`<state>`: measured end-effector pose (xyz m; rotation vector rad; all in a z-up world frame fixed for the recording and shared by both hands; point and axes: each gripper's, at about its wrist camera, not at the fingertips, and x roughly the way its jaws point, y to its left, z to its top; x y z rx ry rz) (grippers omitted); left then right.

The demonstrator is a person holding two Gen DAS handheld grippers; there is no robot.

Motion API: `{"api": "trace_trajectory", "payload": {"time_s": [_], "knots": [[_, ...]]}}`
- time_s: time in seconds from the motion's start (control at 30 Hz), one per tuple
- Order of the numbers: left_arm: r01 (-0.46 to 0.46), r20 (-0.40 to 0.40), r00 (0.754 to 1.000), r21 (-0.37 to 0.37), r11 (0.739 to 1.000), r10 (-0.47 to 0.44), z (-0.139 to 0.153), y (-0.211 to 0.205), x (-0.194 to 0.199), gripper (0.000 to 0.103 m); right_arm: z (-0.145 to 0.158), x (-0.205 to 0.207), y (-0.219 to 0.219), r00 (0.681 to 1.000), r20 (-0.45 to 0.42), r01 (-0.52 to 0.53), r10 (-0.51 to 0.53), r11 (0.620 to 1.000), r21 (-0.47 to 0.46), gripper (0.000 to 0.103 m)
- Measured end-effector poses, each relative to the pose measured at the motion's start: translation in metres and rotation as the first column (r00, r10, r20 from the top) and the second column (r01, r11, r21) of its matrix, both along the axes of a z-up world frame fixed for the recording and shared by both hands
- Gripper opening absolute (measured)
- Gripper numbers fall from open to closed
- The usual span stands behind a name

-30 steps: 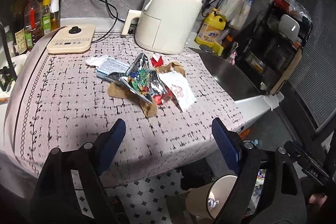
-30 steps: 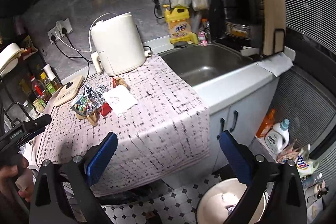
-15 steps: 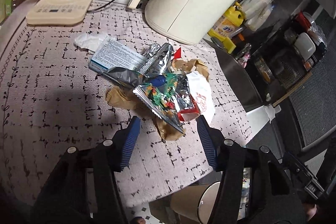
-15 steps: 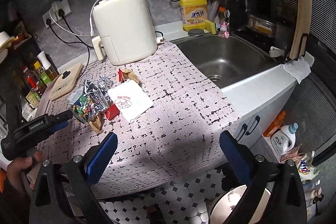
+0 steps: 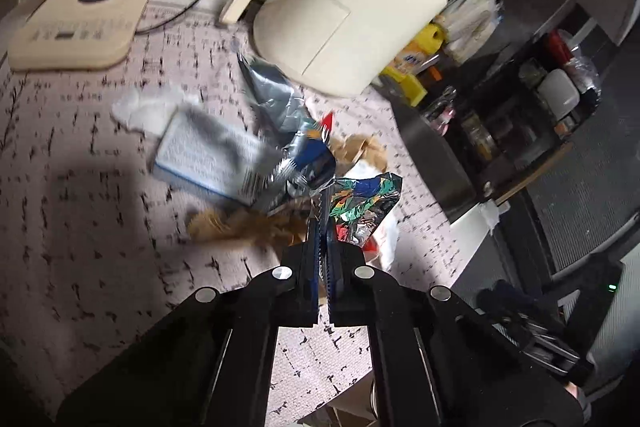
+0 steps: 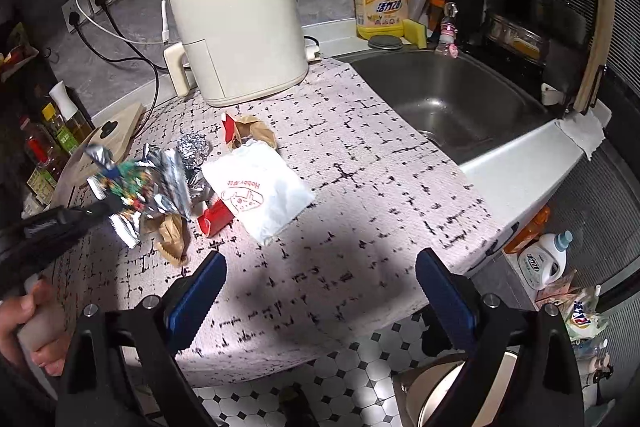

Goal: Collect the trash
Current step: 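Lift the foil wrapper with the left tool while the right tool grasps the white paper bag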

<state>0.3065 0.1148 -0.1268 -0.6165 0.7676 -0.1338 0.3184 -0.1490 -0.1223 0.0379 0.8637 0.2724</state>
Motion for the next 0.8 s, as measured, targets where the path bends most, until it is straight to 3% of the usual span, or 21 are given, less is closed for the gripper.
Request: {"api": "trace_trajectory", "payload": {"time_s": [0.2, 0.53, 0.8], "knots": [[-0.03, 0.059, 0.998, 0.038, 0.999, 0.028, 0.019, 0.031, -0.006, 0.004, -0.012, 0.026, 0.033, 0.999, -0.023, -0.049, 0.048, 0.999, -0.018, 0.081], [-0.105, 0.046, 0.994, 0.037, 0.994, 0.103, 0.015, 0.077, -0.025, 0.004, -0.043, 0.053, 0.076, 0.988, -0.078, -0.146, 0.134, 0.976, -0.164, 0.074], [-0.152, 0.04, 0.988, 0.041, 0.988, 0.15, 0.009, 0.09, -0.045, 0.004, -0.057, 0.064, 0.074, 0.983, -0.097, -0.173, 0.155, 0.96, -0.218, 0.057]]}}
